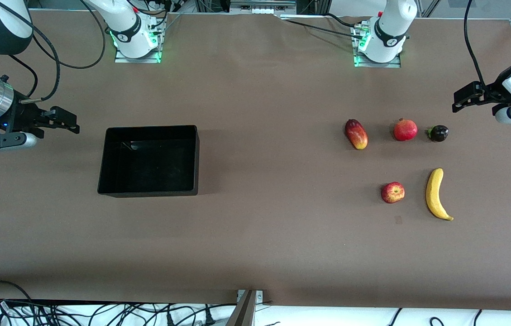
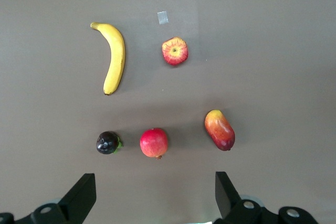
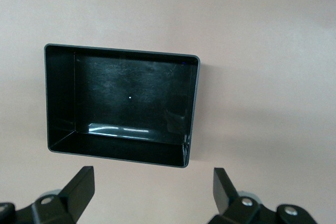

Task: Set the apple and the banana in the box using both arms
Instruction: 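Reach the left gripper to the small apple while the right gripper reaches the box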

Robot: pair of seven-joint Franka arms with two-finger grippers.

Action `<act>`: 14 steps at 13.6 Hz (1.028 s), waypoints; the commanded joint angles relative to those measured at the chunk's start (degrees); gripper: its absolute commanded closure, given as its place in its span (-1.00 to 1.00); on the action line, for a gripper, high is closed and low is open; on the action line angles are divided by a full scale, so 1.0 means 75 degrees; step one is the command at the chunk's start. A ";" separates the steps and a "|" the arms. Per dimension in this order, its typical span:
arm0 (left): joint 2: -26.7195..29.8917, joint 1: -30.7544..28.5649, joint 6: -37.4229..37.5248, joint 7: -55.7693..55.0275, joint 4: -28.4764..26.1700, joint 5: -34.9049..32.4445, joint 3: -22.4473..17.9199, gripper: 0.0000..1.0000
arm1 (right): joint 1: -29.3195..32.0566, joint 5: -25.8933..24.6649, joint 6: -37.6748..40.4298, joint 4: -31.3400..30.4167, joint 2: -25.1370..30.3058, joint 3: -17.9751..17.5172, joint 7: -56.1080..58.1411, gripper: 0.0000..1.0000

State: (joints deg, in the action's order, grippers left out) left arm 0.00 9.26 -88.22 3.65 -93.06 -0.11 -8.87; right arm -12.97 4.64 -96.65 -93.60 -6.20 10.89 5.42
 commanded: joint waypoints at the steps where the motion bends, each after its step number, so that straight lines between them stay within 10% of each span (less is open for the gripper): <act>1: 0.0117 -0.0016 -0.0341 -0.0029 -0.0306 0.0144 -0.0001 -1.00 | -0.0040 -0.0127 0.0183 0.0141 -0.0017 0.0001 -0.0113 -1.00; 9: -0.0433 -0.0027 -0.2835 -0.0991 -0.1606 0.0155 0.0315 -1.00 | -0.0005 -0.0524 0.0090 -0.0115 -0.0297 0.0024 -0.0079 -1.00; 14: -0.1146 -0.0062 -0.4897 -0.1084 -0.2369 0.0155 0.0315 -1.00 | 0.0217 -0.0467 -0.2622 -0.1929 -0.1327 0.0106 -0.0067 -1.00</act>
State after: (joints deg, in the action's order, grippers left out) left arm -7.02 9.05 -119.80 -3.76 -108.81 -0.08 -6.63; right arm -12.17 1.34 -109.02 -102.82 -14.05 11.75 5.36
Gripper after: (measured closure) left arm 0.000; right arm 0.000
